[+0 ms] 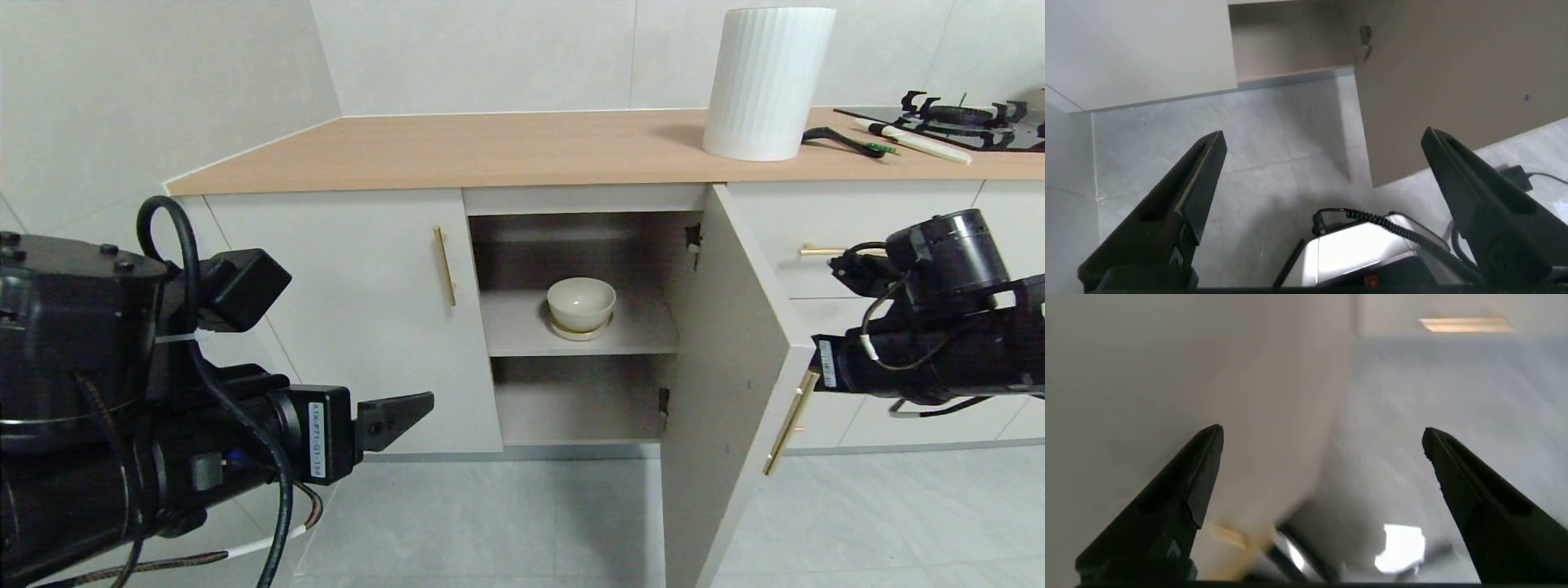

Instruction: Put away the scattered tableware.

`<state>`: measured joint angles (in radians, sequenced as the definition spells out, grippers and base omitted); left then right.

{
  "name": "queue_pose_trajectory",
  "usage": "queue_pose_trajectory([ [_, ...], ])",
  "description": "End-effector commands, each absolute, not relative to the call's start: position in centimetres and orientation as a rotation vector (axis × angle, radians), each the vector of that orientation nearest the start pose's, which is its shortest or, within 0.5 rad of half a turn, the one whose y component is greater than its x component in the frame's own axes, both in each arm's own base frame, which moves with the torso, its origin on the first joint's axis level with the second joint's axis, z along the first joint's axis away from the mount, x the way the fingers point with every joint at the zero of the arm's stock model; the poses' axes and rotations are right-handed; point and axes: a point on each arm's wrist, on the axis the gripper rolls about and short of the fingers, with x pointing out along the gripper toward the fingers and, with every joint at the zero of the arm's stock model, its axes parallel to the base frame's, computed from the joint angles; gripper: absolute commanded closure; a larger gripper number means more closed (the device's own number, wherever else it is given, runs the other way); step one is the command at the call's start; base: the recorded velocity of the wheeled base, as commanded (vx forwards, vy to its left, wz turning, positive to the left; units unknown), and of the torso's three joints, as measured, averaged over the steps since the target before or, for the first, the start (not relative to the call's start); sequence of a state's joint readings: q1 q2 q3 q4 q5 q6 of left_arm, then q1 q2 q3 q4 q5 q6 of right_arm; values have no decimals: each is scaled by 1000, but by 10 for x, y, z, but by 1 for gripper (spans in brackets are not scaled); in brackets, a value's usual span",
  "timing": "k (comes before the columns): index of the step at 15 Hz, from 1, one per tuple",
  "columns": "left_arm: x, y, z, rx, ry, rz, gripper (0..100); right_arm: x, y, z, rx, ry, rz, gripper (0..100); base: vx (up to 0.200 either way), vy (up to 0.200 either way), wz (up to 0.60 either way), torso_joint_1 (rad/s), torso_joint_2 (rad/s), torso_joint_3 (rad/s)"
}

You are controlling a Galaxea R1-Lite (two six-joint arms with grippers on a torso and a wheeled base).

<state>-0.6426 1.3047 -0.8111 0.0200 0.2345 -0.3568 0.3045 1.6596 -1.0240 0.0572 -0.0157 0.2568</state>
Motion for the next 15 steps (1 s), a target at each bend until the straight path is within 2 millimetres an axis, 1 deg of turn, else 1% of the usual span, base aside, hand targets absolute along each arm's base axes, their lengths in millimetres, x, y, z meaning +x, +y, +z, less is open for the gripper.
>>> queue_pose_trajectory([
  [1,163,-116,222,-125,534,-310,0,294,119,163,158,758,283,0,0,0,0,0,0,0],
  [2,163,-115,222,-126,533,-310,0,296,132,163,223,729,315,0,0,0,0,0,0,0],
  [4,163,-116,223,-129,526,-310,0,298,146,156,288,712,354,0,0,0,0,0,0,0],
  [7,164,-116,221,-126,531,-309,0,303,154,145,320,682,367,0,0,0,0,0,0,0],
  [9,164,-117,221,-127,530,-311,0,307,158,144,367,656,367,0,0,0,0,0,0,0],
  [15,164,-117,221,-123,530,-309,0,312,161,138,388,647,361,0,0,0,0,0,0,0],
])
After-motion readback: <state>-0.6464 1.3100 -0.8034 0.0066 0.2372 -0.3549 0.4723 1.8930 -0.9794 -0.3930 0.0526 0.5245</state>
